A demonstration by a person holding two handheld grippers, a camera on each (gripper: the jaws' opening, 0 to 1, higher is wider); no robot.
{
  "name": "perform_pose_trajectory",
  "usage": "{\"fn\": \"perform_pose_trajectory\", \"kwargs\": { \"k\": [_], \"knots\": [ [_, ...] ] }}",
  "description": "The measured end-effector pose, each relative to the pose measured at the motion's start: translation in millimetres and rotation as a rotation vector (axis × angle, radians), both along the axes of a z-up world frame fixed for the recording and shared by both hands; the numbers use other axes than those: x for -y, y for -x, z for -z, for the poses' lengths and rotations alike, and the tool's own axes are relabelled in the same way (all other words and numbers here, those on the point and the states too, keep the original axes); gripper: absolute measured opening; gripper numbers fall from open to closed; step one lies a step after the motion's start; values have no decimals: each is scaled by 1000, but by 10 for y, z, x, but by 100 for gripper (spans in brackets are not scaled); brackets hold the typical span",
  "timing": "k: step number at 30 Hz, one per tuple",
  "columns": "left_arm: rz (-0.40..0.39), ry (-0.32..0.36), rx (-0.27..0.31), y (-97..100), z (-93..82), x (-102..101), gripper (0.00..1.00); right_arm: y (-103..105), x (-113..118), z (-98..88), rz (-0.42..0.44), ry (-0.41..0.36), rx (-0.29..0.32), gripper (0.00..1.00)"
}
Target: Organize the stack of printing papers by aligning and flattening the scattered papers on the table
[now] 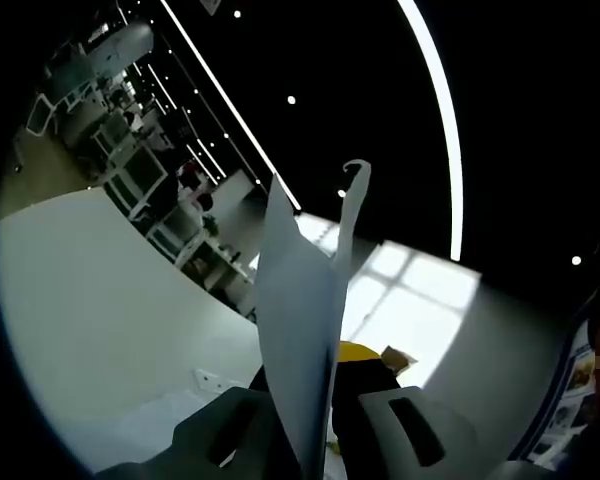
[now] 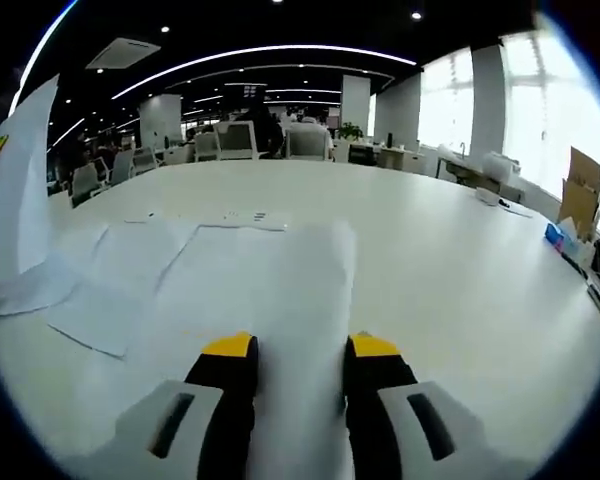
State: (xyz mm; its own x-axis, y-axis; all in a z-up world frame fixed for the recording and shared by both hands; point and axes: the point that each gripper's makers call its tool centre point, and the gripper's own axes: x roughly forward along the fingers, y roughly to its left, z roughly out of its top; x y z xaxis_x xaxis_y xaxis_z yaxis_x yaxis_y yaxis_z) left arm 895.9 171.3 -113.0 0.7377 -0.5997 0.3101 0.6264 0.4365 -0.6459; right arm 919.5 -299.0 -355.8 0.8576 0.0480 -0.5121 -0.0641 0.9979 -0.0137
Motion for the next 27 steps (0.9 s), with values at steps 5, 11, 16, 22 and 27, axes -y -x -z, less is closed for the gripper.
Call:
{"fn": "perform_pose_trajectory", "kwargs": {
  "k": [5,11,16,22,27],
  "knots": [
    [-1,1,0,8,0,-3,6,4,2,-57,21,-40,21,16],
    [-1,1,0,15,4,10,6,19,-25,-176,22,-42,49,14],
    [-1,2,1,17,-2,4,6,36,-55,-299,11,-35,74,14],
    [0,1,1,8,-4,2,6,31,-221,-399,-59,-94,99,16],
    [0,2,2,0,-10,-9,6,47,-421,-285,-129,-179,54,22]
  ]
}}
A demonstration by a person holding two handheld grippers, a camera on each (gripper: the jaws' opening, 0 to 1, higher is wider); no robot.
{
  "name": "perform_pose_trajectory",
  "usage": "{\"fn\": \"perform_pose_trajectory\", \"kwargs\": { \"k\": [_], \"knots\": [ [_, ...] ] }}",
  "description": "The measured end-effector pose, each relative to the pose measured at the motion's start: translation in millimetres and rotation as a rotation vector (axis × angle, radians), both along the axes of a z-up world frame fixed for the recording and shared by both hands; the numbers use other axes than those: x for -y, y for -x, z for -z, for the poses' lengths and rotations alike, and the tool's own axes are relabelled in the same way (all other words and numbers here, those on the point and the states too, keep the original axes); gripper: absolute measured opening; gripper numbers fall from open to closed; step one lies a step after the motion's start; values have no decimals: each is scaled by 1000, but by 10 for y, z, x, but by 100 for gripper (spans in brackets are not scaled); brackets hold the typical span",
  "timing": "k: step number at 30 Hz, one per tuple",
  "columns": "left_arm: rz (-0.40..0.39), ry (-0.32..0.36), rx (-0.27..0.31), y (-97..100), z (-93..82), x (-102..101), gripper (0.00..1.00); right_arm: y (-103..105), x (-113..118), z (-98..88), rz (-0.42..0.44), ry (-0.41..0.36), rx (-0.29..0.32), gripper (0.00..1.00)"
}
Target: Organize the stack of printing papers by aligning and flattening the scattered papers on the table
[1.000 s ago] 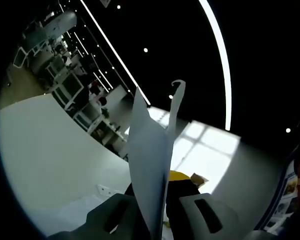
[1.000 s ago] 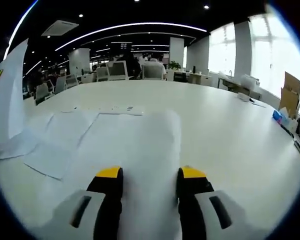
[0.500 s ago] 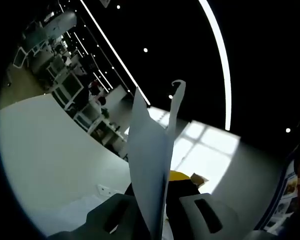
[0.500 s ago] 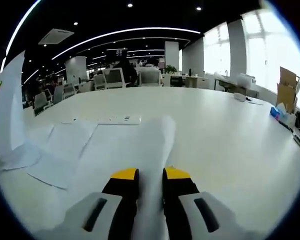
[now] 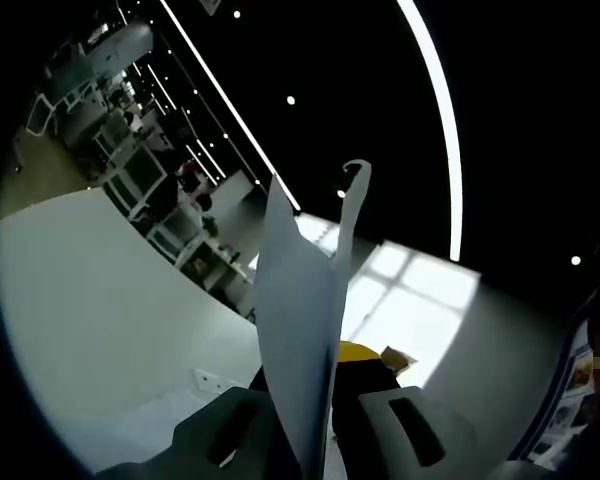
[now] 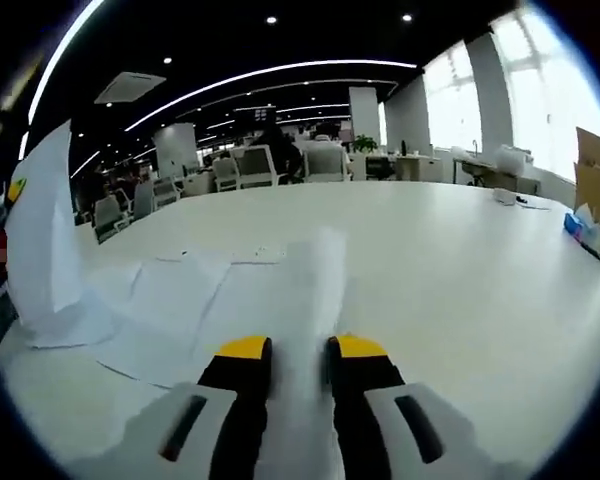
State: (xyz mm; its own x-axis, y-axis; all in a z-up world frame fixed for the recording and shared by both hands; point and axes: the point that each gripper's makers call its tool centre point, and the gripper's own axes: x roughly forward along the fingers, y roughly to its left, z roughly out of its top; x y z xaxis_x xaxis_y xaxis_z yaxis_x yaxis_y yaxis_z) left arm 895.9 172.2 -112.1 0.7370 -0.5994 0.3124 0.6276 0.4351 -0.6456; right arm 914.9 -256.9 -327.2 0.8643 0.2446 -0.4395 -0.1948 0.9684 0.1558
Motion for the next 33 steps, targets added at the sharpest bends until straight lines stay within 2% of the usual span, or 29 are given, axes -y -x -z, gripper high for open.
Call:
{"fn": "perform_pose_trajectory", "kwargs": {
  "k": [2,4,5,7,9,12,17,20,21,26,27,29,33],
  "knots": [
    [0,0,1,-1,-3,-3,6,-16,-90,-11,-23,-72,10,22],
    [0,0,1,-3,-4,-5,6,-13,-107,19,-29,-75,-3,25],
    [-1,0,1,-4,-4,-7,6,-7,-112,52,-40,-55,-14,28],
    [-1,1,1,-12,-6,-12,6,17,-61,160,-44,33,-56,31],
    [0,0,1,-25,-9,-21,6,16,-41,212,-46,84,-68,37],
    [0,0,2,-29,-14,-28,6,13,-50,250,-38,82,-80,48],
    [-1,1,2,-36,-19,-40,6,7,-19,317,-43,125,-95,50],
    [0,1,2,-37,-17,-36,6,-7,-48,333,-54,141,-98,54],
    [0,0,1,-37,-16,-33,6,-5,-46,351,-70,191,-102,54],
    [0,-1,3,-21,-15,-19,6,-24,-103,358,-82,178,-101,48],
    [0,-1,2,-18,-15,-16,6,-28,-111,349,-87,177,-97,46],
    [0,-1,2,-19,-14,-17,6,-12,-128,325,-97,174,-92,31],
    [1,0,3,-11,-15,-6,6,-5,-126,286,-91,173,-90,27]
  ]
}}
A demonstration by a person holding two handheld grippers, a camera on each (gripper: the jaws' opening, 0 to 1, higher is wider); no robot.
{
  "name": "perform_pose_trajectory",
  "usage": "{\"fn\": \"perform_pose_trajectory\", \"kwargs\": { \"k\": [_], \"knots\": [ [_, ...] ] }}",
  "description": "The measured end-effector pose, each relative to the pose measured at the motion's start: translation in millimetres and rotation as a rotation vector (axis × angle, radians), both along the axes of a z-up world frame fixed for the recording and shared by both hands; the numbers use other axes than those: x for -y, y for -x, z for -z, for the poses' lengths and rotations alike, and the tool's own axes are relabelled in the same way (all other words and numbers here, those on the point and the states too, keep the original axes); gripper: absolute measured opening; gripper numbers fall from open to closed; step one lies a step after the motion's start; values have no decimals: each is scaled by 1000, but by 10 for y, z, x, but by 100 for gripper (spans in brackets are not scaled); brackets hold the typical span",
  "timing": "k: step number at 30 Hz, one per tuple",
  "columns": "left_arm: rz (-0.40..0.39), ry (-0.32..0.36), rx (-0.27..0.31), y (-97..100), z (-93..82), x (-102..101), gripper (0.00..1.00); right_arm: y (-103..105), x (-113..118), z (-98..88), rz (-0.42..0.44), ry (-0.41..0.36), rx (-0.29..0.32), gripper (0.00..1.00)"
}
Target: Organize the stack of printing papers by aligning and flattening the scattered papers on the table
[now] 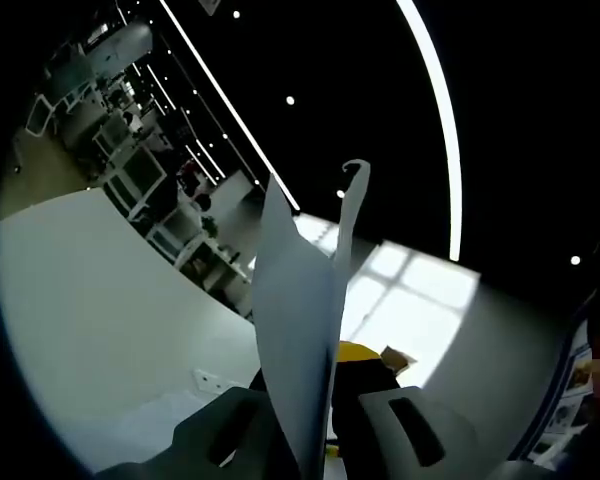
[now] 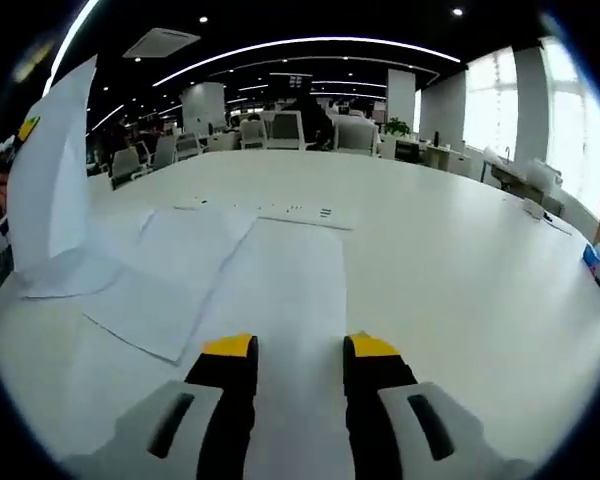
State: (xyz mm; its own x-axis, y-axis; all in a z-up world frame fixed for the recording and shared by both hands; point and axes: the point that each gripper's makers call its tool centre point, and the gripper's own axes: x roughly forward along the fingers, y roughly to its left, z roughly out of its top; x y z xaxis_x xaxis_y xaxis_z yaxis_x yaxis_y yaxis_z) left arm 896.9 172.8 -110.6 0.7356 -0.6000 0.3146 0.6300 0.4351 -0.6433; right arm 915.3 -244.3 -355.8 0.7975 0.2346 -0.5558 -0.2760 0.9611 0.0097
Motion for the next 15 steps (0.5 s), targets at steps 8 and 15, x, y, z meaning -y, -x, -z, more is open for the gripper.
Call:
{"fn": "perform_pose_trajectory", "kwargs": {
  "k": [8,15],
  "knots": [
    [0,0,0,-2,0,-6,6,8,39,-14,-8,8,2,11],
    [0,0,0,-8,-3,-18,6,1,64,-27,-16,38,11,11]
  ]
}}
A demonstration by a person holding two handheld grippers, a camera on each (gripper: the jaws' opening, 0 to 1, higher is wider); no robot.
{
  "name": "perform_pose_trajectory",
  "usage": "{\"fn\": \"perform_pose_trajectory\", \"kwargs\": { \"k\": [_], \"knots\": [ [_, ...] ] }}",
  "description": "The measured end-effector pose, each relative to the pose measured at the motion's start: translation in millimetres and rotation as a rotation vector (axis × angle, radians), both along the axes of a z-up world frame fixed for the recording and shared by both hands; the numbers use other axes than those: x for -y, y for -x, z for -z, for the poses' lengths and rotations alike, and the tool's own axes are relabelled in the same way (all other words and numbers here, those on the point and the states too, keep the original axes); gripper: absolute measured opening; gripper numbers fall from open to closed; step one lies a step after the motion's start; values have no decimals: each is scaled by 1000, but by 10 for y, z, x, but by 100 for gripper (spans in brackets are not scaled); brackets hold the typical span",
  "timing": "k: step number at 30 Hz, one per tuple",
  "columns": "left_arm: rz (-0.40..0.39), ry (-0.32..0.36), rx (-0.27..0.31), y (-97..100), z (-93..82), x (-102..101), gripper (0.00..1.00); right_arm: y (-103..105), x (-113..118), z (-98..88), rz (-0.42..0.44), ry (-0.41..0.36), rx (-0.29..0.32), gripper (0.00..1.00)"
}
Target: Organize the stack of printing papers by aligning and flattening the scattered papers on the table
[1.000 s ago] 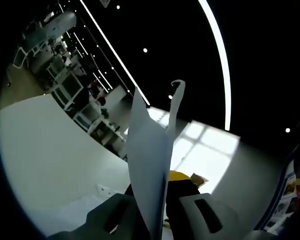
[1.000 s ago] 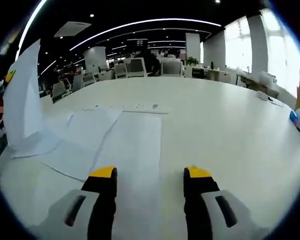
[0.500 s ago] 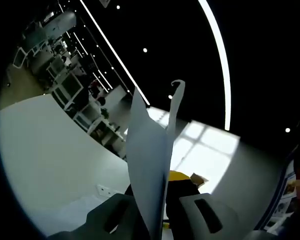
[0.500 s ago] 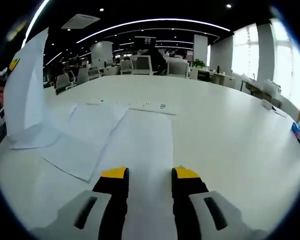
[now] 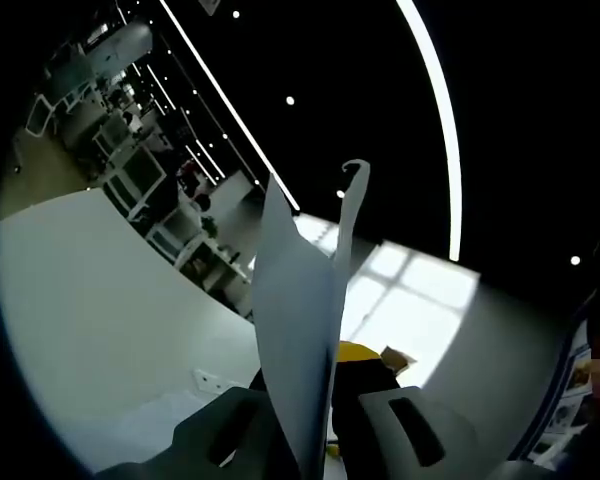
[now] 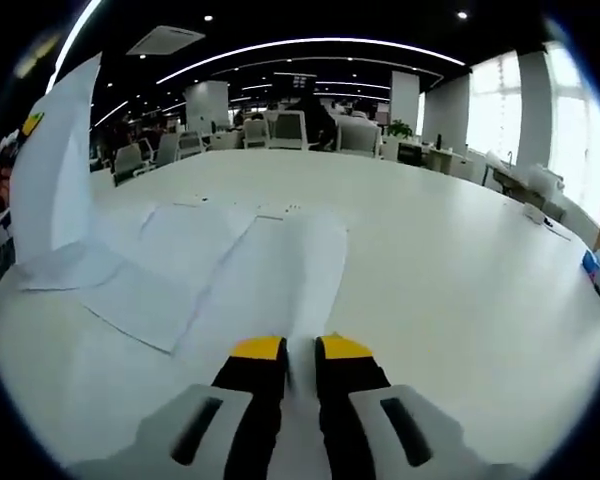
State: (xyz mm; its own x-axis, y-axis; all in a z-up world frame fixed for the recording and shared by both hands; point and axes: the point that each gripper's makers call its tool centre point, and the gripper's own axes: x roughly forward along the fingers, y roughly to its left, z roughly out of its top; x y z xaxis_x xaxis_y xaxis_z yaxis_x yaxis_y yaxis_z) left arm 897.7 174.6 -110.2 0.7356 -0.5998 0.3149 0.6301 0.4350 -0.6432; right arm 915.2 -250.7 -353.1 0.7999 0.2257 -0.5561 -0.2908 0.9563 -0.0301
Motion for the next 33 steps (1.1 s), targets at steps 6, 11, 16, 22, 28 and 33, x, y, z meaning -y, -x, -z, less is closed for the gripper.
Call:
{"fn": "perform_pose_trajectory", "kwargs": {
  "k": [6,11,16,22,28,33],
  "knots": [
    [-1,0,-1,10,9,14,6,-10,77,8,46,-6,-12,31],
    [0,0,0,10,4,11,6,-31,25,21,48,31,-15,67],
    [-1,0,1,38,9,29,6,-46,-98,46,18,23,-25,77],
    [-1,1,1,55,15,44,6,-49,-231,14,-18,-37,-18,78],
    [0,1,2,70,14,54,6,-24,-260,126,-28,-21,-47,81],
    [-1,2,0,49,13,35,6,-13,-272,153,-16,-30,-54,79]
  ]
}}
